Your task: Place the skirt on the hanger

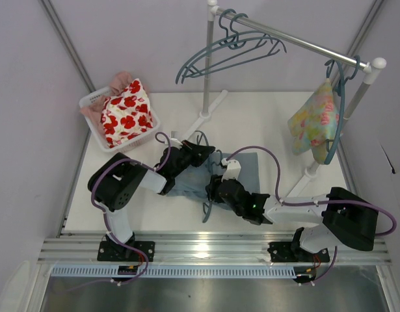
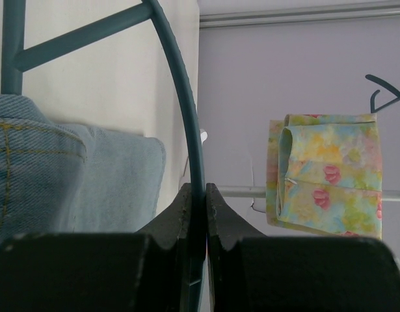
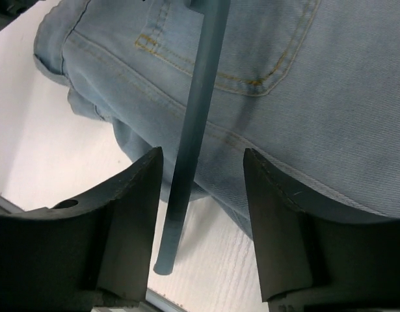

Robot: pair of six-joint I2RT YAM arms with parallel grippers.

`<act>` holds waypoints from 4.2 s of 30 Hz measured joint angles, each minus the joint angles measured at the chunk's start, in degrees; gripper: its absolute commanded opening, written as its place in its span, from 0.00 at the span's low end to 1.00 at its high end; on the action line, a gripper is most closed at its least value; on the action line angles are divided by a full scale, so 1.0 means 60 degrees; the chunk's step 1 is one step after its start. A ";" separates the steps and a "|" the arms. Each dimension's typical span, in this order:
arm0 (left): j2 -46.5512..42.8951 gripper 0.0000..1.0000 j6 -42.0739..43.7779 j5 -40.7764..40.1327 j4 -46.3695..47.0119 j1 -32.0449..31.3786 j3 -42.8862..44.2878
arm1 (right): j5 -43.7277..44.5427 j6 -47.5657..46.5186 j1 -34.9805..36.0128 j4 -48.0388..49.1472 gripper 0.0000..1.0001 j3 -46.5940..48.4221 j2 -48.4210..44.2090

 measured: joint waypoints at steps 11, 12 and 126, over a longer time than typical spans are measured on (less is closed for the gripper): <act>-0.0029 0.29 -0.0153 -0.0076 0.0047 0.0117 0.0004 | 0.0499 0.0466 -0.0022 -0.0109 0.00 0.0171 0.0120; -0.0084 0.33 -0.0073 -0.0058 -0.0004 0.0146 0.0000 | 0.0510 0.0495 -0.0018 -0.0208 0.00 0.0229 0.0135; -0.6703 0.41 0.7810 -0.3982 -1.1253 -0.2441 -0.0550 | 0.2648 -0.2124 -0.1588 -0.5155 0.00 0.2135 -0.2820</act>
